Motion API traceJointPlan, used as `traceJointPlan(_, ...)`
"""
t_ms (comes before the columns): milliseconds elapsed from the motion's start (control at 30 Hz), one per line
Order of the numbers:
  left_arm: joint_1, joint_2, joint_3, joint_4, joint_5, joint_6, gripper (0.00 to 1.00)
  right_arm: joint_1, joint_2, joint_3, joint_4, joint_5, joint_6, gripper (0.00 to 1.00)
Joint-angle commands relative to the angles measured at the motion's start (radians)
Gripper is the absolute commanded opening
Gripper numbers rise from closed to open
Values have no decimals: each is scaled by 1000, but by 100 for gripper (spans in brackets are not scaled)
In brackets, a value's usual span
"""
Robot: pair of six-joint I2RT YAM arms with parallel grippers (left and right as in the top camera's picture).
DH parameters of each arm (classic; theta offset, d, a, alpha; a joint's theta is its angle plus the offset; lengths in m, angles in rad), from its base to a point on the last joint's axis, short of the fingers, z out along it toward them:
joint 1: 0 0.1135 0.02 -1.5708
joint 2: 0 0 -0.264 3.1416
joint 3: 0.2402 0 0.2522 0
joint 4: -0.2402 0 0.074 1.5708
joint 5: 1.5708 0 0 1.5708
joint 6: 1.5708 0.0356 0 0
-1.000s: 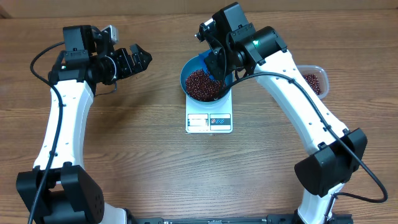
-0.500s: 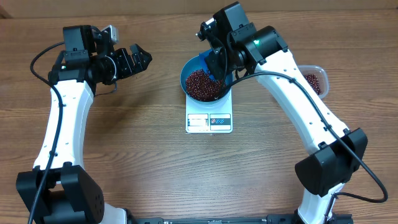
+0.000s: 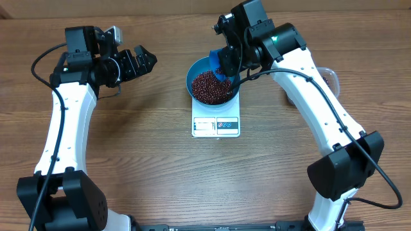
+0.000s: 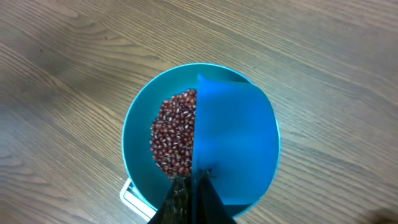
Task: Scoop item into bowl and weigh 150g on scale
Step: 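Move the empty scoop right to the clear bean tub, right gripper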
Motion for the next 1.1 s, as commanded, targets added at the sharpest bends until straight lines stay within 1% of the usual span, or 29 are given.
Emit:
traceJointPlan(0, -6, -21, 21, 1, -6, 12, 100, -5, -25, 23, 7, -27, 62, 4)
traceJointPlan(233, -6, -21, 21, 1, -6, 12, 100, -29, -25, 23, 13, -28, 134, 4)
traceJointPlan(400, -6, -21, 21, 1, -6, 12, 100, -92, -25, 23, 13, -126, 173, 4)
traceJointPlan(633, -6, -20, 21, 1, -6, 12, 99, -264, -25, 23, -8, -290, 180, 4)
traceJointPlan(933, -6, -21, 21, 1, -6, 12, 100, -489, -25, 23, -154, -281, 146, 4)
traceJointPlan(1067, -6, -21, 21, 1, -6, 12, 100, -558, -25, 23, -199, -235, 146, 4)
